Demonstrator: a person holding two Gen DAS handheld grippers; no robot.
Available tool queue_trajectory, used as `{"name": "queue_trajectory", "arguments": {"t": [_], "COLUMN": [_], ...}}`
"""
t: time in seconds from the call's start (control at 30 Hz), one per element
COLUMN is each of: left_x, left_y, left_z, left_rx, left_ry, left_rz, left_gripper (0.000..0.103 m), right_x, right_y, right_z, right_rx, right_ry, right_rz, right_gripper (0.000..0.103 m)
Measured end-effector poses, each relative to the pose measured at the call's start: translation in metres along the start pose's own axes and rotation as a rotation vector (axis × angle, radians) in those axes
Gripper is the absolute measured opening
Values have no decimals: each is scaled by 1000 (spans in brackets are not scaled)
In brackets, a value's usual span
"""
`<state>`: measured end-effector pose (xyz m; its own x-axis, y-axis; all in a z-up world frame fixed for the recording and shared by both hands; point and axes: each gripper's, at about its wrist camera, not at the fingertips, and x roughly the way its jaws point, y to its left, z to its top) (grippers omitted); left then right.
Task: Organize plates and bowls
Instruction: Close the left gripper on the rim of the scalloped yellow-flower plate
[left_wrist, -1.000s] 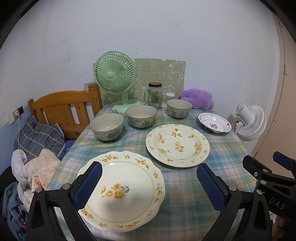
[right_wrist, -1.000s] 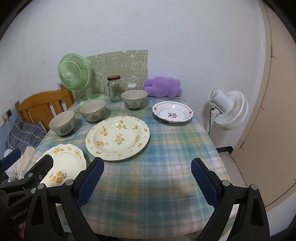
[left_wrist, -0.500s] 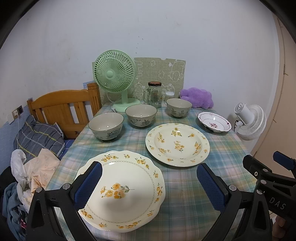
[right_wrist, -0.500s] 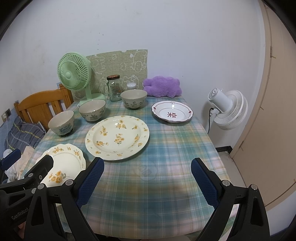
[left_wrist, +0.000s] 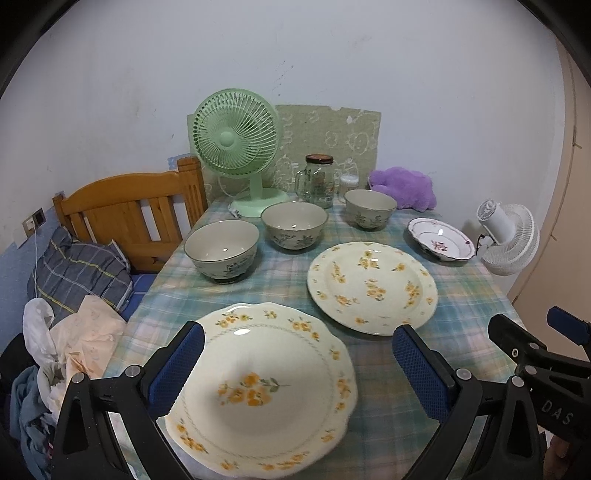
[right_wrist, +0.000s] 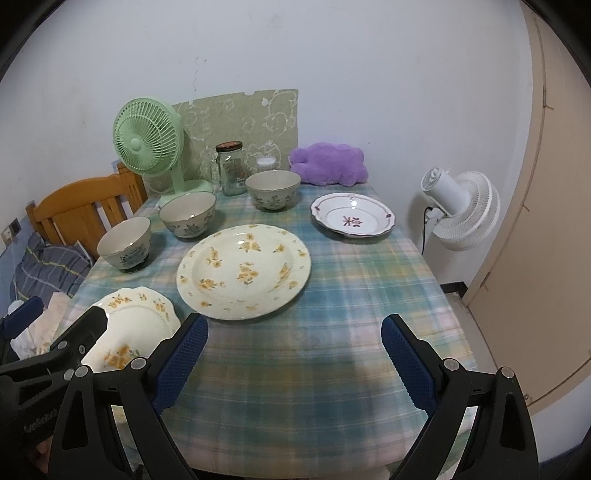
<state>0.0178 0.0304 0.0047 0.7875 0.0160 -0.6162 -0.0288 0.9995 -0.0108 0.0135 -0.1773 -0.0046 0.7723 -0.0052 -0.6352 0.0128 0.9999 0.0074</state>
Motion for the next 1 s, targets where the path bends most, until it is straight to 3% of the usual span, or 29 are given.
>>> {"name": "queue_trajectory", "arguments": {"t": [0.47,1.0], "left_x": [53,128], "left_y": [64,107], "left_z": [16,-8], "left_rx": [-25,12], "left_ry": [116,339], "left_rz": [1,-48], "left_gripper": [95,87], "right_x": [40,116], "right_y": [78,141], "right_z": [19,-4], "right_rx": [-44,-26], "right_ry": [83,300], "right_rz": [25,0], "right_gripper": [96,84]}}
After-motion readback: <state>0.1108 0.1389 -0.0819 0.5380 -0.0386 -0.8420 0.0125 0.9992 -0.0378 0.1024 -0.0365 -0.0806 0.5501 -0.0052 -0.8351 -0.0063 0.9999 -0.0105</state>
